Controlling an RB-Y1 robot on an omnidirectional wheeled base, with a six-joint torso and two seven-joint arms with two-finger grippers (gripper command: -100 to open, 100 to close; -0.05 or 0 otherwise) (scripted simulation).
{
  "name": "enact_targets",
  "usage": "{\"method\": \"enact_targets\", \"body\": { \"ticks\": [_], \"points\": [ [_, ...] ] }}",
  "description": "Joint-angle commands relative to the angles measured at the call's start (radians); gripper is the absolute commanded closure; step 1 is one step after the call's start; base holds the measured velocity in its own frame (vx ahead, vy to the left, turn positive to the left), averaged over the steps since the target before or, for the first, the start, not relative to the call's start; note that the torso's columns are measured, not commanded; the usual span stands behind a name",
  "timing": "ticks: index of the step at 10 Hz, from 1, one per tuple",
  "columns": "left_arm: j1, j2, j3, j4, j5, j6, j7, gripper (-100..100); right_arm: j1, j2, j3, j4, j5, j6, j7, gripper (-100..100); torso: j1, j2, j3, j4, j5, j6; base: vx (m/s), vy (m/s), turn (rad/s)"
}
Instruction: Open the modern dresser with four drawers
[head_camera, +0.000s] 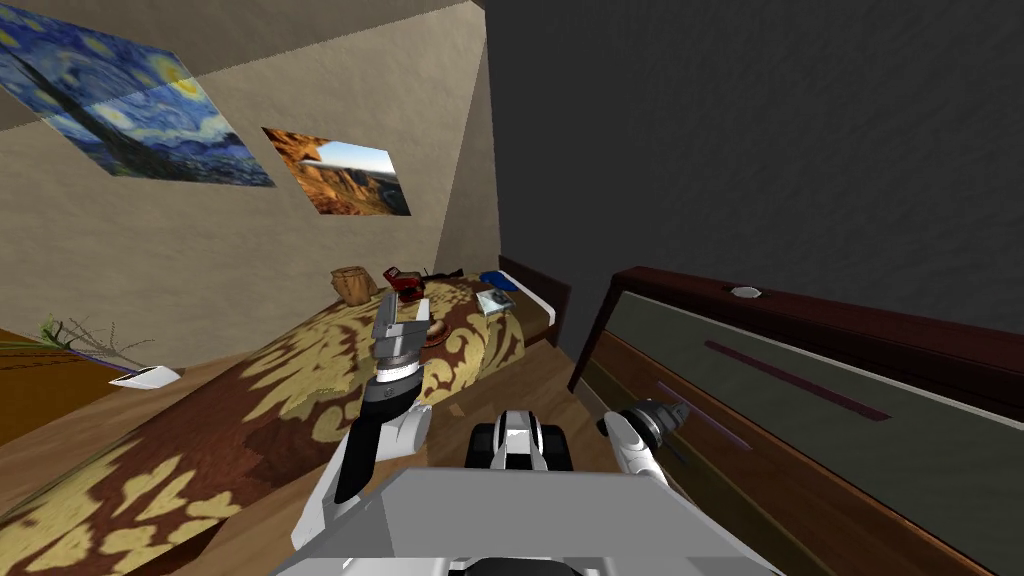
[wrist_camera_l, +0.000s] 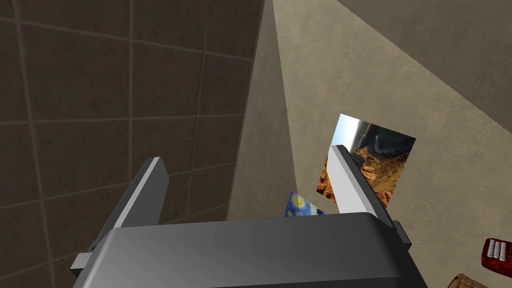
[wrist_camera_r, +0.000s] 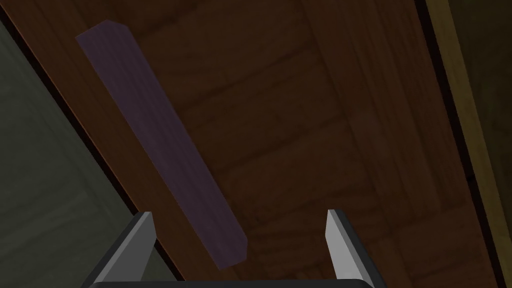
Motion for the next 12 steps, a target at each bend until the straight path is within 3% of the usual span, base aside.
{"method": "enact_targets", "body": {
  "ticks": [1,6,7,8,10,11,12],
  "points": [
    [0.000,0.000,0.000,0.000,0.000,0.000,0.000,0,0.007,0.006,0.000,0.064,0.069,0.065,0.004,-100,0.001,0.000,0.000,0.000,0.000,-0.001,0.033,-0.034,0.217],
    [0.000,0.000,0.000,0.000,0.000,0.000,0.000,0,0.015,0.005,-0.001,0.160,0.166,0.154,0.009,-100,0.000,0.000,0.000,0.000,0.000,-0.001,0.025,-0.032,0.148],
    [0.000,0.000,0.000,0.000,0.000,0.000,0.000,0,0.014,0.006,-0.001,0.147,0.154,0.141,0.010,-100,0.000,0.000,0.000,0.000,0.000,-0.001,0.007,-0.014,0.029],
    [0.000,0.000,0.000,0.000,0.000,0.000,0.000,0,0.005,-0.028,0.048,0.181,0.106,0.159,-0.008,-100,0.001,0.000,0.000,0.000,0.000,0.000,-0.030,0.007,0.204],
    [0.000,0.000,0.000,0.000,0.000,0.000,0.000,0,0.005,-0.028,0.053,0.181,0.069,0.159,-0.008,-100,0.001,0.001,0.001,0.001,0.000,0.000,-0.032,0.004,0.076],
    [0.000,0.000,0.000,0.000,0.000,0.000,0.000,0,-0.004,-0.062,0.100,0.213,0.028,0.174,-0.026,-100,0.000,0.000,0.000,0.000,0.000,0.000,-0.038,0.010,0.260],
    [0.000,0.000,0.000,0.000,0.000,0.000,0.000,0,-0.004,-0.062,0.107,0.213,-0.001,0.174,-0.026,-100,0.000,0.000,0.000,0.000,0.000,-0.001,-0.040,0.006,0.134]
  ]
}}
